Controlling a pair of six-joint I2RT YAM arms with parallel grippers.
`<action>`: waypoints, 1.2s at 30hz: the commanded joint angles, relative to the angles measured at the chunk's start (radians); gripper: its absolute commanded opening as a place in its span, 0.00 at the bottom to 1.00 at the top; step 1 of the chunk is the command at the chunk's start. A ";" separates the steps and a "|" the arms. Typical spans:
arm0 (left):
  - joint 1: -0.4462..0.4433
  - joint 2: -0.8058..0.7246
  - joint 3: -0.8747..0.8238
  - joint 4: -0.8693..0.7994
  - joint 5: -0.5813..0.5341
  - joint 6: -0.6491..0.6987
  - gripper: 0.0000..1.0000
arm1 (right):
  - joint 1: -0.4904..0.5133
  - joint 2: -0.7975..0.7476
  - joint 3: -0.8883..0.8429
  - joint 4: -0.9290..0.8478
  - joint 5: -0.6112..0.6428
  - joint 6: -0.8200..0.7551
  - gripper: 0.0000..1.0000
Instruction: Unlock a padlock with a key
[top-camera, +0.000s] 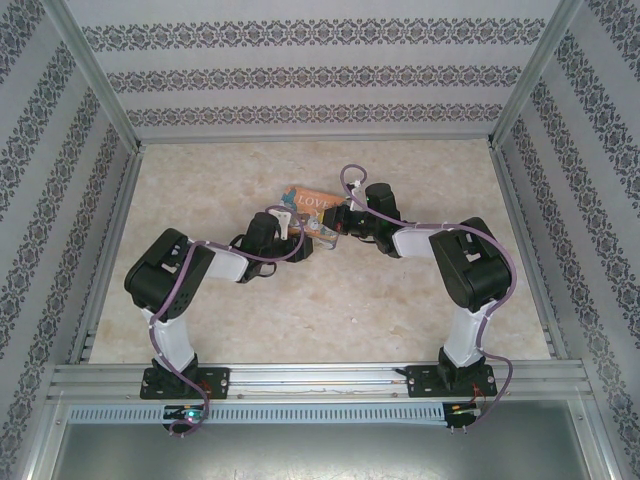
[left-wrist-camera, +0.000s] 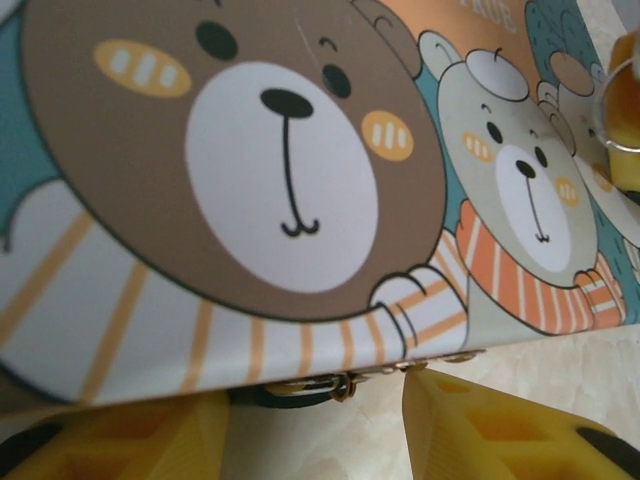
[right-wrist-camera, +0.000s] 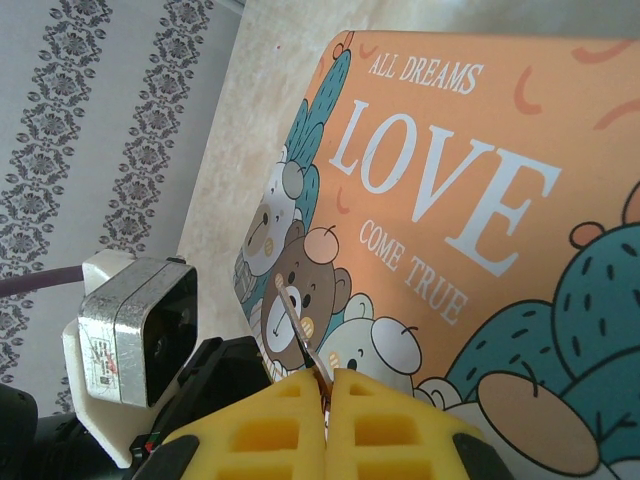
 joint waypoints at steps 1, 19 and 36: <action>-0.040 0.028 0.010 0.076 0.036 -0.046 0.47 | 0.008 0.022 -0.042 -0.118 -0.008 -0.009 0.00; -0.049 0.043 0.018 0.078 -0.027 -0.095 0.42 | 0.006 0.022 -0.039 -0.130 -0.019 -0.014 0.00; -0.050 0.024 0.038 0.046 -0.005 -0.128 0.27 | 0.005 -0.052 -0.030 -0.108 -0.029 -0.057 0.00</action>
